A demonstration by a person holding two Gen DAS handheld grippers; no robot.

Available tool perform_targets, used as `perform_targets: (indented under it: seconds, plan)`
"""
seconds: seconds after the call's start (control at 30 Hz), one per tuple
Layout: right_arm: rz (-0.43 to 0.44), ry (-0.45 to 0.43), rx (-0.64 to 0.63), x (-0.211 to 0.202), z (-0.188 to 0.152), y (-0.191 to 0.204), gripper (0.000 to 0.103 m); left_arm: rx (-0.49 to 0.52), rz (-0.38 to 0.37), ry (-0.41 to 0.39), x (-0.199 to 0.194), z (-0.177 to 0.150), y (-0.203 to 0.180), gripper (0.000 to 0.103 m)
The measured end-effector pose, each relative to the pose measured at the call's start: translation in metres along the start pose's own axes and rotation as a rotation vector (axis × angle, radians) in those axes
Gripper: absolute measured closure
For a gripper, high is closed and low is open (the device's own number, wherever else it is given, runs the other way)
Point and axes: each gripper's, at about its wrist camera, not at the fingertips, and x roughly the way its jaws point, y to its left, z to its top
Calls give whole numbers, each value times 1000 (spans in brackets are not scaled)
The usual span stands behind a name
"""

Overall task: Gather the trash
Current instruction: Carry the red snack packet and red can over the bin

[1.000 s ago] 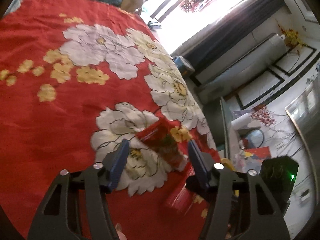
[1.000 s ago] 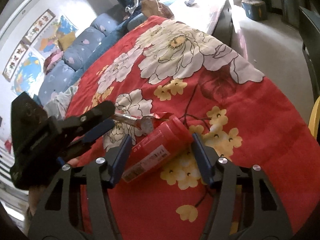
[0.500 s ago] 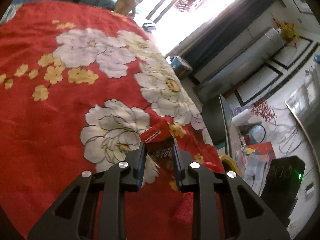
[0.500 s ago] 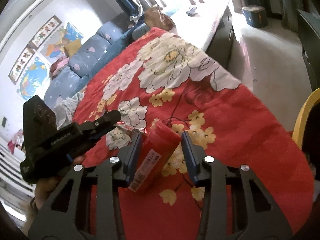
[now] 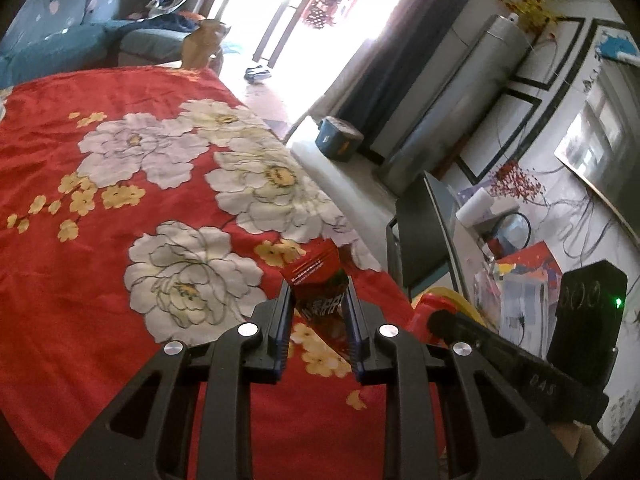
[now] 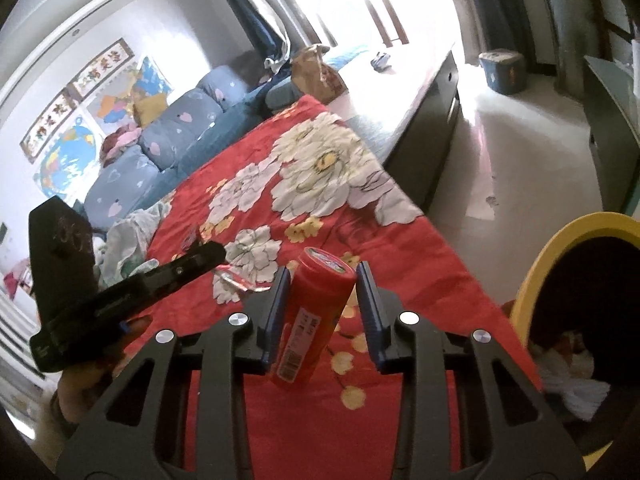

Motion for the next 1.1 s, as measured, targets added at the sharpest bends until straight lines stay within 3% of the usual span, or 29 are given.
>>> perform_targets:
  seconds: [1.1]
  plan:
    - [-222,-148,53,-90,5,-81,77,274,-102,65,7,-37,-124,81]
